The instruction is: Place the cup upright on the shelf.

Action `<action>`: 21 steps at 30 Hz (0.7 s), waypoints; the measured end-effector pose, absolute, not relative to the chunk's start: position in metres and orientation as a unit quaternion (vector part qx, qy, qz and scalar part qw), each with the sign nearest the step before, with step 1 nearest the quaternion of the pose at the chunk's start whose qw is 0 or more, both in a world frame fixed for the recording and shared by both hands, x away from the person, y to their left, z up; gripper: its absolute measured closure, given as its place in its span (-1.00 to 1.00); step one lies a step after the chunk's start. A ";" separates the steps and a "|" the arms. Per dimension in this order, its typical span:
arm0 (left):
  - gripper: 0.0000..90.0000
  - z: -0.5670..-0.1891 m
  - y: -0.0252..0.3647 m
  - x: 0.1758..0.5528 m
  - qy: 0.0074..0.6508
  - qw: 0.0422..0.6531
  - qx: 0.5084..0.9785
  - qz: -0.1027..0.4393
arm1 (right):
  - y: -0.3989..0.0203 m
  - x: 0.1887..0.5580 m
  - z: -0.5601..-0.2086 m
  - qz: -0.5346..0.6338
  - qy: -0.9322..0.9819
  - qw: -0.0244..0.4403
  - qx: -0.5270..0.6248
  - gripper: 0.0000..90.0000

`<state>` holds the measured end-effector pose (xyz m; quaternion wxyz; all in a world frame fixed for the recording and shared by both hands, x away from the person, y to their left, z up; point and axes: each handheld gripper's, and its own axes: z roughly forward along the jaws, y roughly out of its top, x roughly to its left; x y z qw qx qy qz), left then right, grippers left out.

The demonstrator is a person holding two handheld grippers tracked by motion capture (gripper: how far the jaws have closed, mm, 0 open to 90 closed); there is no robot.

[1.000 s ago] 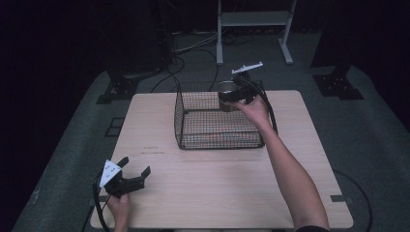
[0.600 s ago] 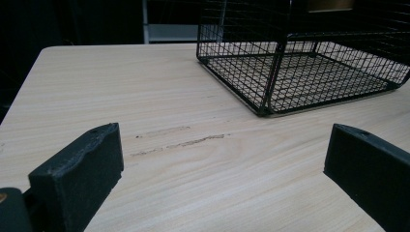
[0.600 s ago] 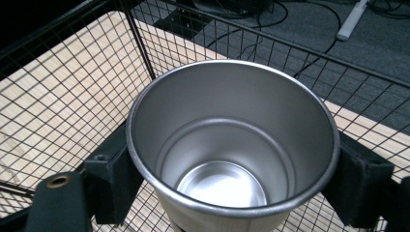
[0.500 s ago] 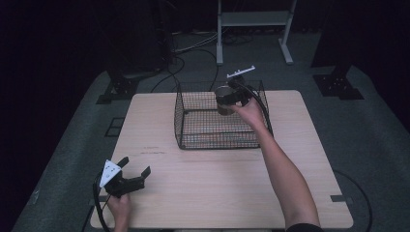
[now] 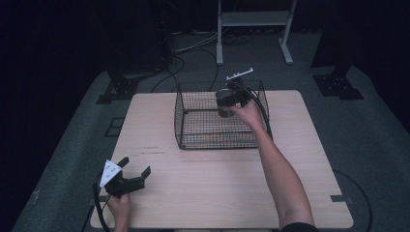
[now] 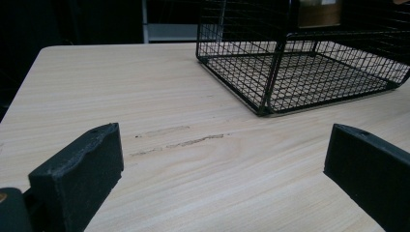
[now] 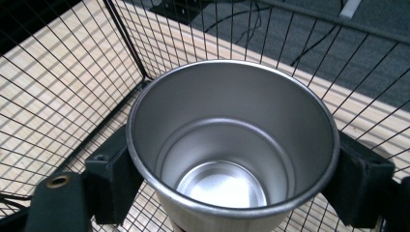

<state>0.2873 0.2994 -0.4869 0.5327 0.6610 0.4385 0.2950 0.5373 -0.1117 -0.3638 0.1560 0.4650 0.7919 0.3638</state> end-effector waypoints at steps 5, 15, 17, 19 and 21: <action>-1.00 -0.487 0.300 0.287 0.439 0.533 0.660 0.295 | -0.109 0.540 -0.372 0.344 0.800 0.154 0.467 -0.60; -1.00 -0.487 0.300 0.287 0.438 0.532 0.662 0.295 | -0.103 0.545 -0.384 0.321 0.812 0.139 0.467 -0.60; -1.00 -0.487 0.300 0.287 0.438 0.532 0.661 0.295 | -0.102 0.546 -0.387 0.318 0.814 0.139 0.466 -0.60; -1.00 -0.487 0.300 0.287 0.438 0.533 0.661 0.296 | -0.100 0.547 -0.390 0.314 0.815 0.140 0.467 -0.60; -1.00 -0.487 0.300 0.287 0.438 0.533 0.661 0.296 | -0.100 0.548 -0.393 0.312 0.815 0.136 0.469 -0.60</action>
